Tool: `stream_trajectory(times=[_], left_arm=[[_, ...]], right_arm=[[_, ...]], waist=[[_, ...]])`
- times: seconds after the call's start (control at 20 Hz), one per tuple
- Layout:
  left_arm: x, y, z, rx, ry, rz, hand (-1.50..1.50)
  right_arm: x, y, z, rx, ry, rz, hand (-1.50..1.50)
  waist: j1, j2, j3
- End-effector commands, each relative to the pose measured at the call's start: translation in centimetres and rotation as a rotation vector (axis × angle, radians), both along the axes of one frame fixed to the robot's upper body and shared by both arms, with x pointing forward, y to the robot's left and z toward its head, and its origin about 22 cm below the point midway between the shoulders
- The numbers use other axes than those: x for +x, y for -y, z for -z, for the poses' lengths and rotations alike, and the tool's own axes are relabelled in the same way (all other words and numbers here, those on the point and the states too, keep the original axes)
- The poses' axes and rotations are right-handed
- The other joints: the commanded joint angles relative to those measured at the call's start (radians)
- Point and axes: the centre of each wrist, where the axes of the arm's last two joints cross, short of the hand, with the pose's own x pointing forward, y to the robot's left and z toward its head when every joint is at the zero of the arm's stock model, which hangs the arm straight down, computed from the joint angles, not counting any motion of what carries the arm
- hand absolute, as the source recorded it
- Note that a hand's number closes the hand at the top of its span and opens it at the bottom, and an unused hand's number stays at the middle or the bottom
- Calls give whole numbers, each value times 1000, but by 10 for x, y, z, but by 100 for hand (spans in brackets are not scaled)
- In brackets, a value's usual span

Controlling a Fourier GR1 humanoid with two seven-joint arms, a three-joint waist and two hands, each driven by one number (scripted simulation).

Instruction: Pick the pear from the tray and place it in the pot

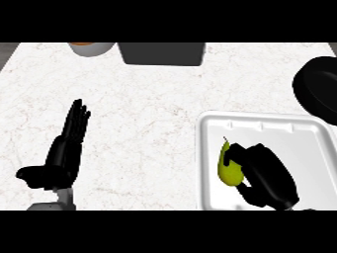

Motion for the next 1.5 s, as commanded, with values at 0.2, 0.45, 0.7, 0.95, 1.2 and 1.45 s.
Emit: stream_trajectory(times=[0.2, 0.45, 0.7, 0.95, 1.2, 1.45], left_arm=[[-9, -9, 3, 3, -15, -52, 0], [-9, 3, 7, -16, -10, -53, 0], [-8, -5, 4, -5, 16, -49, 0], [-7, 3, 7, 8, 10, -17, 0], [10, 15, -18, -3, 13, -16, 0], [1, -6, 16, -11, 15, -25, 0]], right_arm=[[-34, 46, -97, 132, 162, -449, 150], [-55, 85, -145, 166, 290, -343, 150], [-56, 119, -166, 168, 322, -156, 150], [-19, 157, -185, 201, 325, -29, 150], [9, 185, -190, 190, 327, 47, 150], [49, 224, -182, 191, 309, 103, 150]], waist=[[-65, -5, 5], [-61, 0, 5], [-44, 4, 4], [-25, 7, 4], [-21, 8, 5], [-14, 12, 5]])
